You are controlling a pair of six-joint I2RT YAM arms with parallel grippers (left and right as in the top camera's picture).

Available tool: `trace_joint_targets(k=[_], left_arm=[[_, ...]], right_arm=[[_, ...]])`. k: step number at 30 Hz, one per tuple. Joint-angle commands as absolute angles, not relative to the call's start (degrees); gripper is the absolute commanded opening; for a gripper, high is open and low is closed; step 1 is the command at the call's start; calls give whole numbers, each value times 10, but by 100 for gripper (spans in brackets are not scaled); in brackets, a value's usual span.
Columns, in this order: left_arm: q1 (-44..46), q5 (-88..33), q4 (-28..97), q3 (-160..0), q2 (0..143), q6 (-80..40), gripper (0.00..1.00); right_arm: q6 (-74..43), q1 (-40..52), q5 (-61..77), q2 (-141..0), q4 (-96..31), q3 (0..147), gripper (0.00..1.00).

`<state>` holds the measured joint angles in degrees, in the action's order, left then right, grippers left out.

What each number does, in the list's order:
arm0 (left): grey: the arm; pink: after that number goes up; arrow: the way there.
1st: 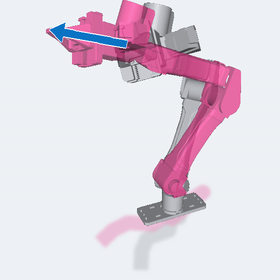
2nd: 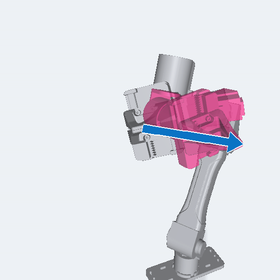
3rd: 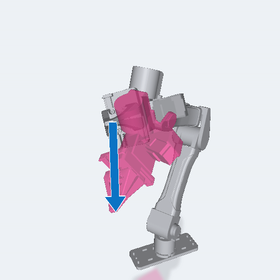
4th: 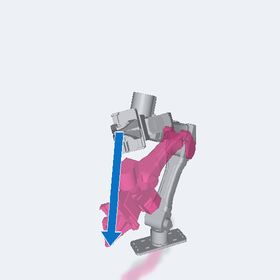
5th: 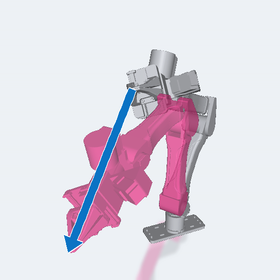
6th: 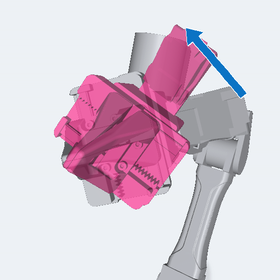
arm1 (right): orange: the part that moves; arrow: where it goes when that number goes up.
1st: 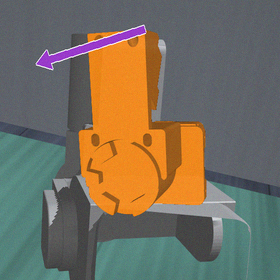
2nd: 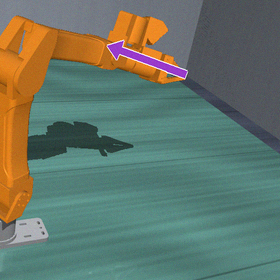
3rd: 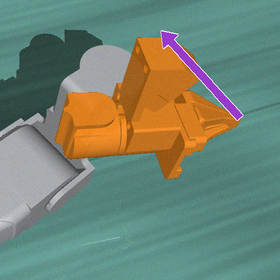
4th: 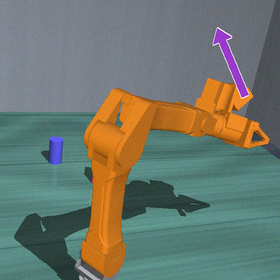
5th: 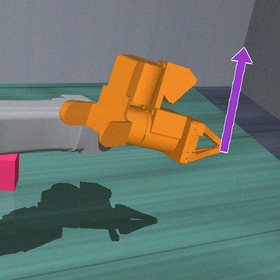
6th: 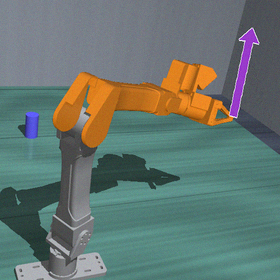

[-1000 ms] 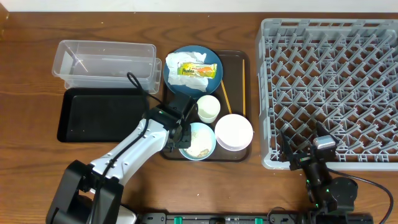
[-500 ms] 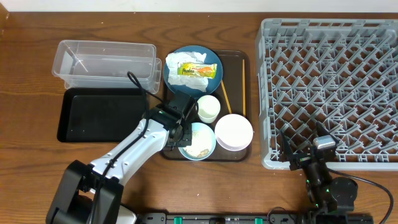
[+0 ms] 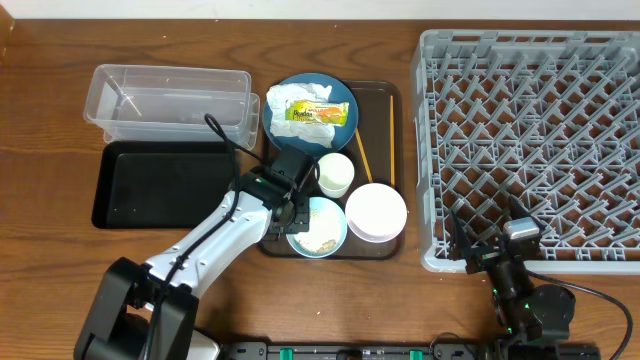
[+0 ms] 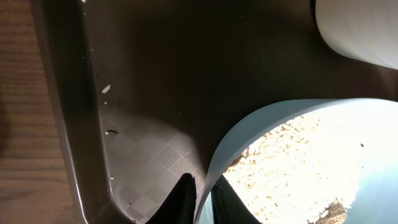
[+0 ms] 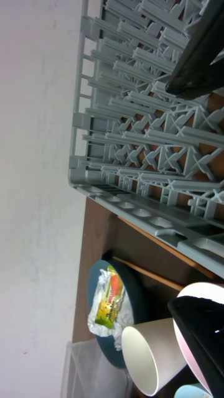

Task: Sort waste into correct bins and load items into the dishwasher rack
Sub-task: 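Lift the light-blue bowl with the left gripper toward the black tray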

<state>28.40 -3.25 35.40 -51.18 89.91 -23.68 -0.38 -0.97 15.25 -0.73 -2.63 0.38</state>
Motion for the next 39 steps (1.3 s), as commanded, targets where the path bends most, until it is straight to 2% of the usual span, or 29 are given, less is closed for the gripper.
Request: trace_joint_targets(k=[1,9,30,34,39], left_arm=[[285,-26,352,-508,914,-232,13],[285,-26,355,-508,932,-233,6],[279,-17,432,-509,790,-254,6],[252,10,459,-509,754,-272,6],[171,43,479,-509,692,-284,6]], right_arm=[[-1,-3,155,-6,-28,3,99],[-1,-3,155,-6,-28,3,99],[-1,-3,155,-6,-28,3,99],[-1,-3,155,-6,-28,3,99],[-1,-3,155,-6,-28,3,99]])
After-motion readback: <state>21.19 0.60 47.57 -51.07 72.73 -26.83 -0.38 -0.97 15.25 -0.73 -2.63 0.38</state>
